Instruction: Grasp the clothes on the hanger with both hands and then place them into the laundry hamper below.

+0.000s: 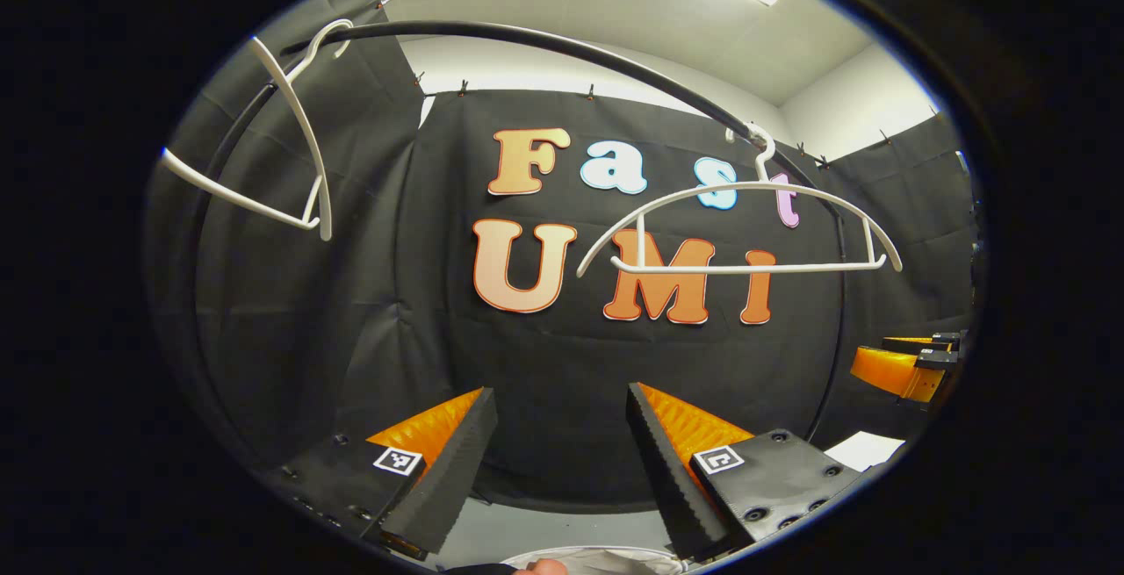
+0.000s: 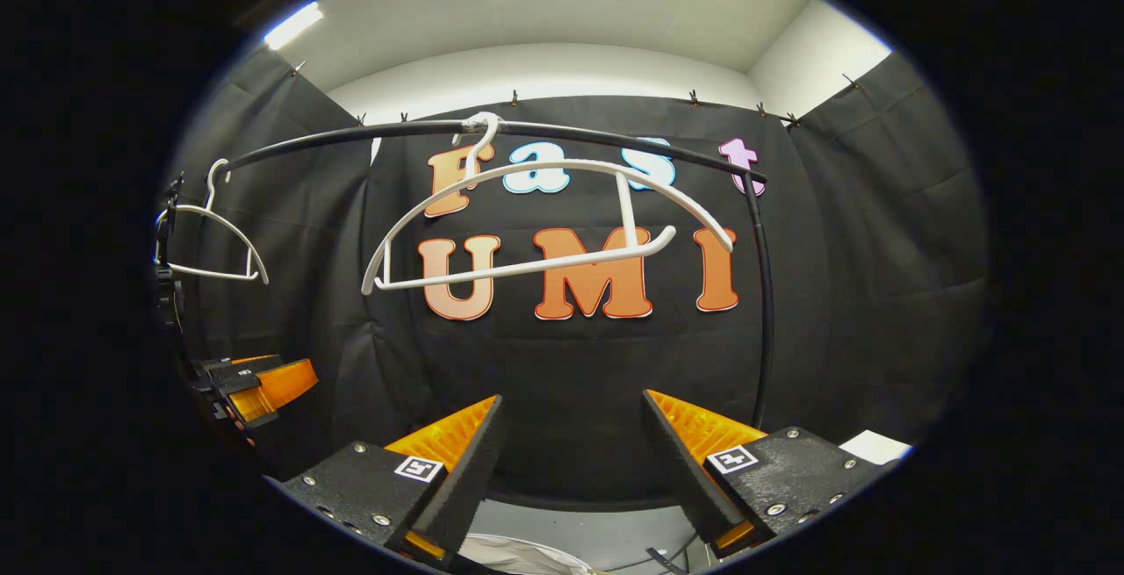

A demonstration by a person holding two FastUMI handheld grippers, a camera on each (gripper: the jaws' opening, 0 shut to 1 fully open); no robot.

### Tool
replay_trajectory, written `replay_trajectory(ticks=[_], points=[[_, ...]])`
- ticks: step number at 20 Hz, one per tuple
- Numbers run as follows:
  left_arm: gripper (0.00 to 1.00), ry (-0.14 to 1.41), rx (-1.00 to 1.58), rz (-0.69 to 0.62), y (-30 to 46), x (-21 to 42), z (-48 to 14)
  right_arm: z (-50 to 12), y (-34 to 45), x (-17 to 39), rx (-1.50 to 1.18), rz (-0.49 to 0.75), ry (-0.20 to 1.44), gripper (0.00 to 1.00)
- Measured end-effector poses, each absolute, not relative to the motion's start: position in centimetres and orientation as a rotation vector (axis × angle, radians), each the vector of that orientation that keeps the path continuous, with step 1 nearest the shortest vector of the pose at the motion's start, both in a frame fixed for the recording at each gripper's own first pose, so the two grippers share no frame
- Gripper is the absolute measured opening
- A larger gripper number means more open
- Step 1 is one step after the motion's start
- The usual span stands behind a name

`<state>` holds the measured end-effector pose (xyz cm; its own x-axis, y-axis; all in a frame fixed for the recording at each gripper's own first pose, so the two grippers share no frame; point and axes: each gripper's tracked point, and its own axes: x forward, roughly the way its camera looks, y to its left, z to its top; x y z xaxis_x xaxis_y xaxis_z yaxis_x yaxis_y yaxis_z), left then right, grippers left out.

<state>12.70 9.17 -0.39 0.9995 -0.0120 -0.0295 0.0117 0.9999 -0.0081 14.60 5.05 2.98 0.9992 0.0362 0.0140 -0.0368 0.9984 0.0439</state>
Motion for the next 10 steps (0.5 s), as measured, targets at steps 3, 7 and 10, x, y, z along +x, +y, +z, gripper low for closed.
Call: replay_trajectory(ticks=[3, 7, 10], points=[[0.96, 0.028, -0.01, -0.008, 9.35, 12.71, -0.33, 2.66, 5.16, 14.55, 0.044, 0.039, -0.006, 0.94], [0.96, 0.027, -0.004, -0.013, 9.22, 12.62, -0.27, 2.62, 5.36, 14.57, 0.044, 0.041, -0.003, 0.94], [0.96, 0.026, -0.013, -0.014, 9.21, 12.68, -0.22, 2.51, 5.56, 14.62, 0.051, 0.045, -0.001, 0.94]])
